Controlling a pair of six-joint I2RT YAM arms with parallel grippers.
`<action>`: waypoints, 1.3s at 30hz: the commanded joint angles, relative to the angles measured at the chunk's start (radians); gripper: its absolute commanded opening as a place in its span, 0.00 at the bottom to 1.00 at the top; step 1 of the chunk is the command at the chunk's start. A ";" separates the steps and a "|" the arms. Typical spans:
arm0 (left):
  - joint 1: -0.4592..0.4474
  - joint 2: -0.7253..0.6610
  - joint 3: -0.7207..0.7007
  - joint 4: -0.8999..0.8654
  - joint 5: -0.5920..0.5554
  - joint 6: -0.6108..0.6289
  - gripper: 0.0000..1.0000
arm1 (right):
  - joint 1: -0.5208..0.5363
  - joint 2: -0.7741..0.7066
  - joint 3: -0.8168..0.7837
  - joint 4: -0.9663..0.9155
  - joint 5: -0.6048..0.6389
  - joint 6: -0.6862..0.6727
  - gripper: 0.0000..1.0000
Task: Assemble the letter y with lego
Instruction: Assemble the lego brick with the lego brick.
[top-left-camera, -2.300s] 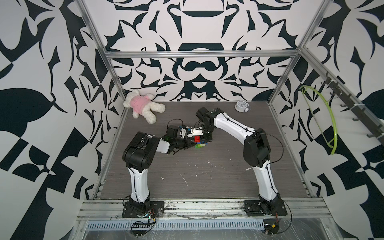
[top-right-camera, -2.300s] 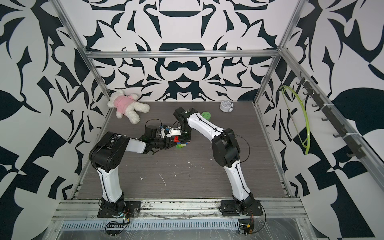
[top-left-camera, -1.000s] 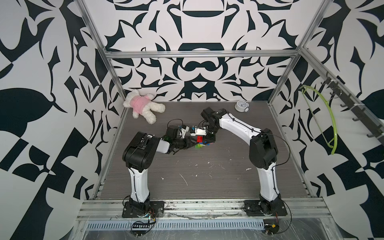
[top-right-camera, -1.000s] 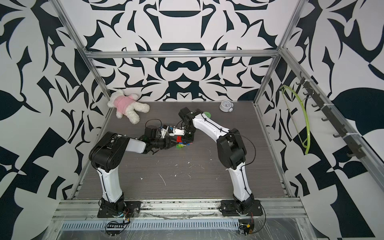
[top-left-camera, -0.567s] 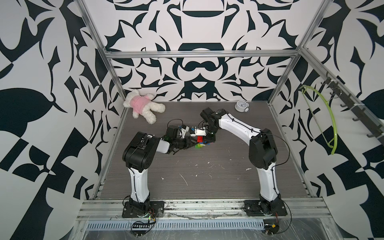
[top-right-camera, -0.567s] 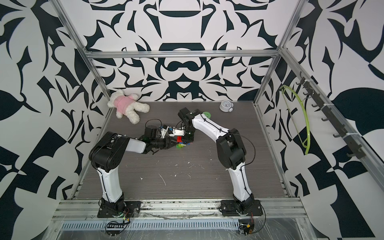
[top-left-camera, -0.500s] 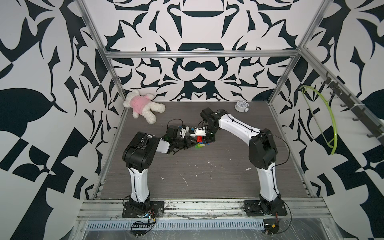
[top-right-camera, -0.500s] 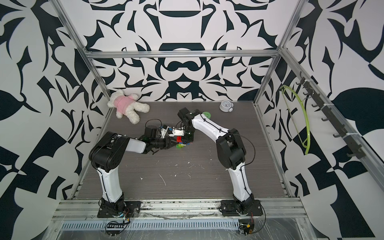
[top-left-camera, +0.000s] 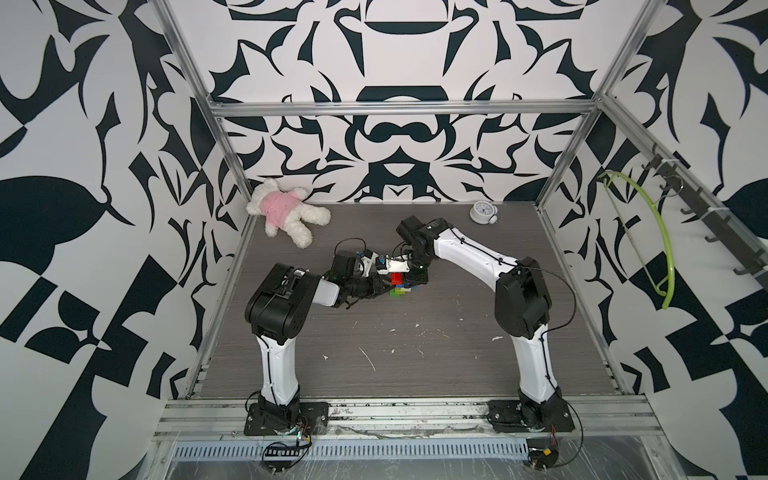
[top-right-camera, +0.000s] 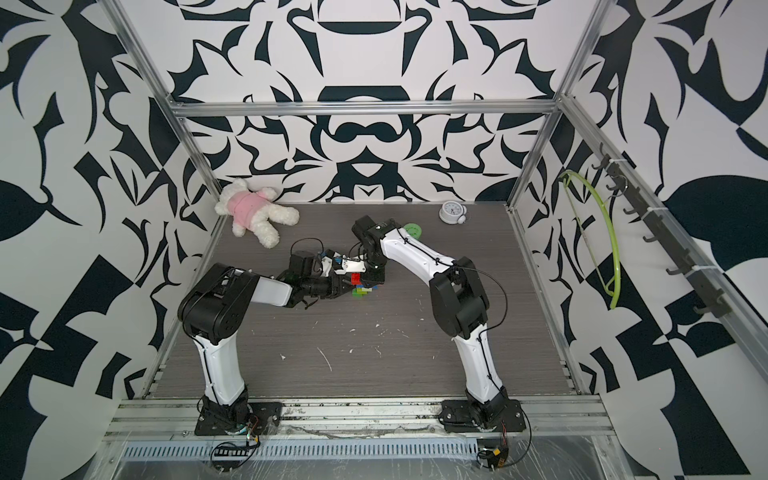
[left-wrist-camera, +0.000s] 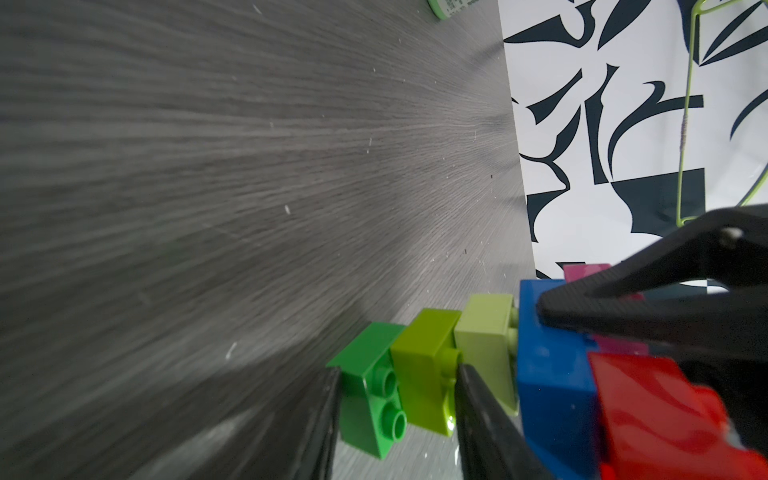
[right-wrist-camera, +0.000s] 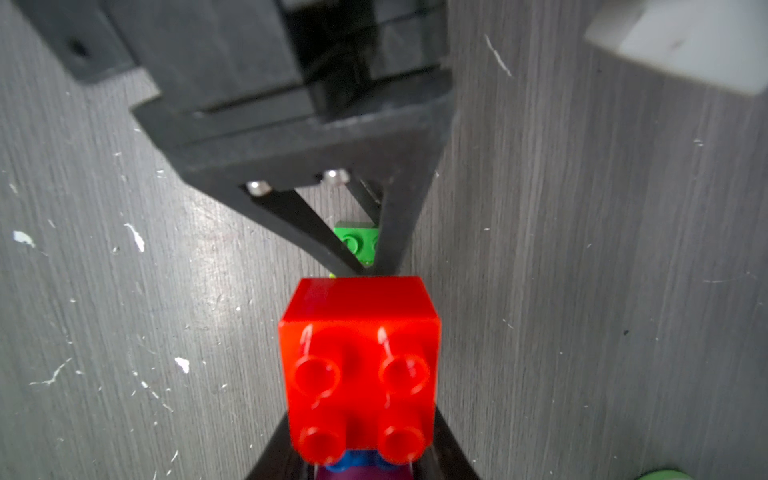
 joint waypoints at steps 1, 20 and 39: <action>0.019 0.145 -0.078 -0.392 -0.280 0.022 0.47 | 0.013 0.024 0.016 -0.038 0.020 -0.026 0.12; 0.019 0.145 -0.078 -0.393 -0.280 0.023 0.47 | 0.022 0.062 0.008 -0.062 0.037 -0.023 0.11; 0.019 0.146 -0.078 -0.392 -0.279 0.023 0.47 | 0.022 0.054 -0.015 -0.057 0.036 -0.028 0.10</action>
